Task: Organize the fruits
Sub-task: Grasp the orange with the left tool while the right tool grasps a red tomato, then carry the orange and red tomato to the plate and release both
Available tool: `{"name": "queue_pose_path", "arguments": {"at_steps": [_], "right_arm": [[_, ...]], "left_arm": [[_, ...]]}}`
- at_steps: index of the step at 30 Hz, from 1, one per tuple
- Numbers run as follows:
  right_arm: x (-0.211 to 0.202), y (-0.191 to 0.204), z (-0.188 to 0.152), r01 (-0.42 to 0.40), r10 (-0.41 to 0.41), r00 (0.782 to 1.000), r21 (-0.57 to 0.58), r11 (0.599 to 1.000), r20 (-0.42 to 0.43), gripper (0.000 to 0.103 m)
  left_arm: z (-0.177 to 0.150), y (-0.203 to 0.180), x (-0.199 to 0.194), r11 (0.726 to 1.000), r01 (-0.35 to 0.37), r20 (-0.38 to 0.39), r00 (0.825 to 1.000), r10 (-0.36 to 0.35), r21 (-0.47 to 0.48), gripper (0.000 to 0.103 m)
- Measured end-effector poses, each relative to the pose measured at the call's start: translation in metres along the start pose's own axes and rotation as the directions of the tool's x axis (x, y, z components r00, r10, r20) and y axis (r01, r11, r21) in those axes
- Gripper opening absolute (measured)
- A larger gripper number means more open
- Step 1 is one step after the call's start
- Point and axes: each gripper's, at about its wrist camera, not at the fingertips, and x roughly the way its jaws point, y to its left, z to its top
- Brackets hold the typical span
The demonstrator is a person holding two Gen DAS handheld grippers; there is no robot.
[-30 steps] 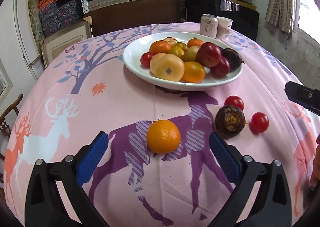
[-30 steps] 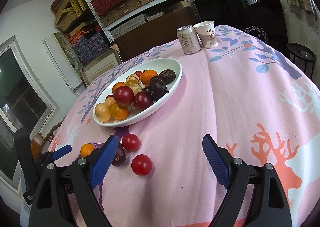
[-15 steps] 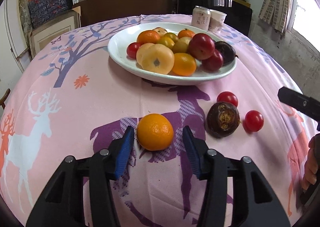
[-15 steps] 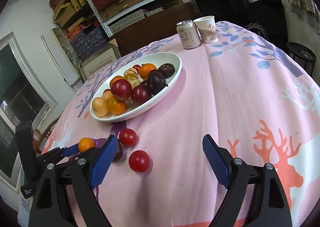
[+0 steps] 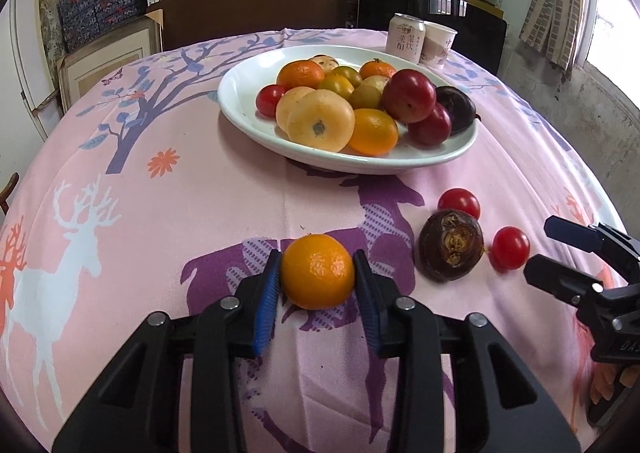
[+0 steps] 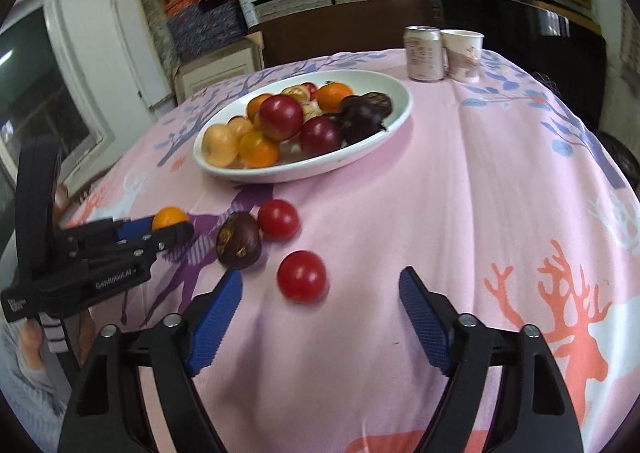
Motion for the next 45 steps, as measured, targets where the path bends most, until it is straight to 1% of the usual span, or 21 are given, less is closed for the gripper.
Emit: {"name": "queue_pose_path", "arguments": {"at_steps": [1, 3, 5, 8, 13, 16, 18, 19, 20, 25, 31, 34, 35, 38, 41, 45], "right_arm": [[0.000, -0.001, -0.001, 0.001, -0.001, 1.000, 0.007, 1.000, -0.003, 0.075], [0.002, -0.004, -0.001, -0.001, 0.001, 1.000, 0.022, 1.000, -0.014, 0.062], [0.006, -0.003, -0.001, -0.001, 0.001, 1.000, 0.017, 1.000, -0.030, 0.057], [0.014, 0.004, -0.002, -0.003, 0.003, 0.998, -0.011, 1.000, -0.061, 0.055], [0.018, 0.009, 0.000, 0.000, -0.001, 0.998, -0.022, 1.000, -0.062, 0.054], [0.019, 0.007, 0.002, 0.004, -0.005, 0.998, -0.015, 1.000, -0.063, 0.050], [0.019, 0.004, 0.002, 0.001, -0.001, 0.998, 0.000, 1.000, -0.059, 0.040], [0.019, 0.002, 0.003, -0.016, 0.016, 0.998, 0.007, 1.000, -0.060, 0.036], [0.019, 0.002, 0.003, -0.023, 0.024, 0.998, 0.009, 1.000, -0.061, 0.029], [0.015, -0.001, 0.003, -0.028, 0.029, 0.999, 0.026, 0.999, -0.043, 0.028], [-0.003, -0.006, 0.006, -0.037, 0.035, 0.999, 0.049, 0.998, 0.033, 0.028], [-0.014, -0.009, 0.020, -0.049, 0.043, 0.995, 0.064, 0.997, 0.088, 0.028], [-0.017, -0.010, 0.029, -0.051, 0.044, 0.993, 0.065, 0.997, 0.105, 0.028], [-0.018, -0.013, 0.059, -0.048, 0.040, 0.991, 0.066, 0.997, 0.125, 0.028], [-0.008, -0.015, 0.092, -0.039, 0.030, 0.990, 0.065, 0.997, 0.138, 0.028], [0.020, -0.018, 0.128, -0.042, 0.032, 0.991, 0.077, 0.996, 0.127, 0.028]], "left_arm": [[0.000, 0.000, 0.000, 1.000, 0.001, 0.000, 1.000, -0.001, -0.002, 0.035], [0.000, -0.001, 0.000, 1.000, 0.000, 0.001, 1.000, 0.000, -0.002, 0.035], [-0.001, -0.002, -0.001, 1.000, -0.007, 0.003, 1.000, 0.007, 0.004, 0.035], [-0.002, -0.004, -0.001, 1.000, -0.016, 0.004, 1.000, 0.016, 0.012, 0.035], [-0.002, -0.004, -0.001, 1.000, -0.020, 0.005, 1.000, 0.020, 0.015, 0.035], [-0.002, -0.005, -0.002, 0.999, -0.025, 0.006, 1.000, 0.025, 0.019, 0.035], [-0.002, -0.005, -0.002, 0.999, -0.027, 0.006, 1.000, 0.027, 0.020, 0.035], [-0.002, -0.005, -0.002, 0.999, -0.028, 0.007, 1.000, 0.028, 0.020, 0.035], [-0.002, -0.005, -0.002, 0.999, -0.032, 0.009, 0.999, 0.031, 0.021, 0.035], [-0.003, -0.006, -0.006, 0.998, -0.050, 0.028, 0.998, 0.049, 0.025, 0.035], [-0.001, -0.008, -0.019, 0.997, -0.067, 0.074, 0.995, 0.064, 0.035, 0.035], [0.015, -0.002, -0.026, 1.000, -0.028, 0.091, 0.995, 0.028, 0.001, 0.035], [0.026, -0.001, -0.025, 1.000, -0.021, 0.092, 0.996, 0.020, 0.002, 0.035], [0.058, 0.002, -0.020, 0.999, -0.033, 0.110, 0.993, 0.033, 0.000, 0.035], [0.089, 0.007, -0.011, 1.000, -0.009, 0.123, 0.992, 0.012, -0.030, 0.035], [0.123, 0.010, 0.007, 0.999, 0.004, 0.129, 0.992, 0.003, -0.049, 0.035]]}}
